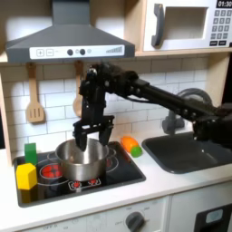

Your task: Slide pot right

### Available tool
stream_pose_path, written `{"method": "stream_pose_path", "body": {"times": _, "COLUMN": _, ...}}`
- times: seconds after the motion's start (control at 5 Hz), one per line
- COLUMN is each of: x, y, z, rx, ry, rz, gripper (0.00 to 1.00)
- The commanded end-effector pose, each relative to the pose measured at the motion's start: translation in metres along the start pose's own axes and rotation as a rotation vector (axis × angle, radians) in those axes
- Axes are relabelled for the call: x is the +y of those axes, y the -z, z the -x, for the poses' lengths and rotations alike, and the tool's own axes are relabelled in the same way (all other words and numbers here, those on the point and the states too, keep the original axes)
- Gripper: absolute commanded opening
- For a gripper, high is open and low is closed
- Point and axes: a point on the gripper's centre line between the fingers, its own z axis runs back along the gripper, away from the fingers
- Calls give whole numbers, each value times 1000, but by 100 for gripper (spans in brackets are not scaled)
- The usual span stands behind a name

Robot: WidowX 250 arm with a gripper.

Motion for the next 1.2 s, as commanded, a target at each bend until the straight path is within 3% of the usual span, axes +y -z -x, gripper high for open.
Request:
{"method": "stream_pose_path", "body": {"times": 0.0, "x": 0, "y": 19, "z": -15, "rx": 19, "ry": 7, "rz": -1, "gripper": 100}}
{"method": "stream_pose_path", "body": {"times": 0.4, "x": 2, "y": 39, "z": -18, "rx": 54, "ry": 8, "rz": -10, "gripper": 100}}
{"method": "stream_pose_path", "body": {"times": 0.8, "x": -3, "y": 42, "z": -16, "rx": 59, "ry": 29, "rz": -14, "gripper": 100}}
{"method": "stream_pose_path", "body": {"times": 1.0, "x": -13, "y": 43, "z": -14, "rx": 65, "ry": 53, "rz": -3, "gripper": 100}}
